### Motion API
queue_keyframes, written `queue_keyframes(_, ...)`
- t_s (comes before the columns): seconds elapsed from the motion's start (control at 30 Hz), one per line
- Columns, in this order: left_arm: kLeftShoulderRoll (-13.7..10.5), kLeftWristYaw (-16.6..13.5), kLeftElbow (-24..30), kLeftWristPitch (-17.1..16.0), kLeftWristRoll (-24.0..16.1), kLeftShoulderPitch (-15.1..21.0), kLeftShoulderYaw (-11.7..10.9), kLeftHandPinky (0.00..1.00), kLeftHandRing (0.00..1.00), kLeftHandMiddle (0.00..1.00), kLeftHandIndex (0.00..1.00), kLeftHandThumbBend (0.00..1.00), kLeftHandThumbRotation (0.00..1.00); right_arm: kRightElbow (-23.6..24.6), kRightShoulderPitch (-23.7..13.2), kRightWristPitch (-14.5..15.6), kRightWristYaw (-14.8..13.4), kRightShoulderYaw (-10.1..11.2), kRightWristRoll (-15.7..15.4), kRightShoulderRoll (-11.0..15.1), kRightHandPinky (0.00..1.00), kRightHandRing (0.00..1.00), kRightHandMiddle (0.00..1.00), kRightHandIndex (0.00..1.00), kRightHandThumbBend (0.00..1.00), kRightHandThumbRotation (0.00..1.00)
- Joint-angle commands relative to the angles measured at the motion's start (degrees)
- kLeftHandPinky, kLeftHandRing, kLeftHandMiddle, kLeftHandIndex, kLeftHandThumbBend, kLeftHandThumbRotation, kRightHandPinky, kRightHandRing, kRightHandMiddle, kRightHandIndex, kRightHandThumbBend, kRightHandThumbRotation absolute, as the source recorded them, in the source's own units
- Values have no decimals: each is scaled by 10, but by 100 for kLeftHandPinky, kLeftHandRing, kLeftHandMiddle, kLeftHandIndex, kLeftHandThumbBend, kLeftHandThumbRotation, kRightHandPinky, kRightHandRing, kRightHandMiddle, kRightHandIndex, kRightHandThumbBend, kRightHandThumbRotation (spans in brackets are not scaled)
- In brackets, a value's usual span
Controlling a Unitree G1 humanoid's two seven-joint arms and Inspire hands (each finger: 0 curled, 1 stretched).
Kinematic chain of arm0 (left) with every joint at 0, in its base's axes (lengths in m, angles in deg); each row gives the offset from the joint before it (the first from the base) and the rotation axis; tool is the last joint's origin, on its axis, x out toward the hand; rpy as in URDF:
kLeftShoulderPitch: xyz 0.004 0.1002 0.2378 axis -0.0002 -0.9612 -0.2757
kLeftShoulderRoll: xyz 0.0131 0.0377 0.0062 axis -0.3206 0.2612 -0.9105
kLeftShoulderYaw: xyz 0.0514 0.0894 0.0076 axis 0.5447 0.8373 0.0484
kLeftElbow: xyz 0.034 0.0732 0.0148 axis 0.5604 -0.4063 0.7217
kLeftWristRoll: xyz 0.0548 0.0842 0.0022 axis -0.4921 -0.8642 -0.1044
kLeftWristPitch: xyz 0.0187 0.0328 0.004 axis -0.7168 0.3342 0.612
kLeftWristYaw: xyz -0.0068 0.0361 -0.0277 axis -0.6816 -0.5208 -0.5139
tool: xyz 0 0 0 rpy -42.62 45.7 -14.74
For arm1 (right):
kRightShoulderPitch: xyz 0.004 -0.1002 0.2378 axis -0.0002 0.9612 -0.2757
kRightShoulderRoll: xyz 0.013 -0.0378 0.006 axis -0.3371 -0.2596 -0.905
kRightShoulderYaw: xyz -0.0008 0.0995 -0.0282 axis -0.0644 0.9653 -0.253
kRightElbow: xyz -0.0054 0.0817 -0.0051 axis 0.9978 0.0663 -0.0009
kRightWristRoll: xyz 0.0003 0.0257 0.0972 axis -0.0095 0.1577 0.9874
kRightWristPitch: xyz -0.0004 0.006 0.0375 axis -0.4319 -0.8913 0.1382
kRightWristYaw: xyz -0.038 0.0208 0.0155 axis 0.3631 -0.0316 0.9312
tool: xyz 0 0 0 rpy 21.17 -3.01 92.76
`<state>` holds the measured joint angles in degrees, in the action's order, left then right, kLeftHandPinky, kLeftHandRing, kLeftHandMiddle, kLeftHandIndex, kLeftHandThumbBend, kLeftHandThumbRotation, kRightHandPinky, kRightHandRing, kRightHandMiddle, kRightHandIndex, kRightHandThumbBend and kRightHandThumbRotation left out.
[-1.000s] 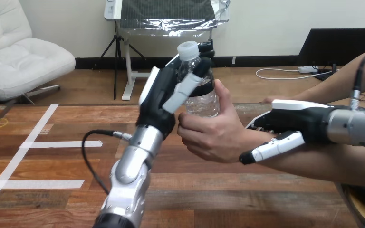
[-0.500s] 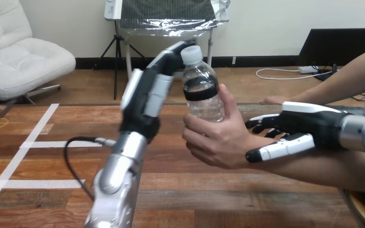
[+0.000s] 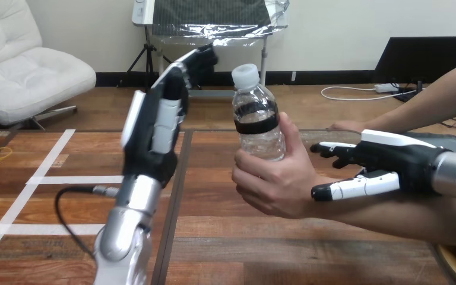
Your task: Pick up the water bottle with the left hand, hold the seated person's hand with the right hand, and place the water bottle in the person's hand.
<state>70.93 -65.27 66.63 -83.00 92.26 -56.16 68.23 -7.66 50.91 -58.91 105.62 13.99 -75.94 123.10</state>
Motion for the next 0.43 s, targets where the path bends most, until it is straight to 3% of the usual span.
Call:
queue_keyframes(0.0, -4, 0, 101, 22, 15, -18, 6, 89, 83, 80, 76, 88, 97, 13, 36, -24, -52, 42, 9, -1, 70, 92, 97, 98, 100, 96)
queue_keyframes(0.23, -5, -2, 163, 41, 21, -60, 7, 82, 82, 80, 76, 86, 98, 21, 73, -60, -134, 71, 12, -27, 74, 91, 94, 95, 100, 99)
queue_keyframes(0.4, -5, 1, 187, 47, 26, -78, 6, 79, 81, 79, 76, 86, 99, 23, 91, -82, -173, 83, 24, -40, 79, 91, 93, 94, 98, 100)
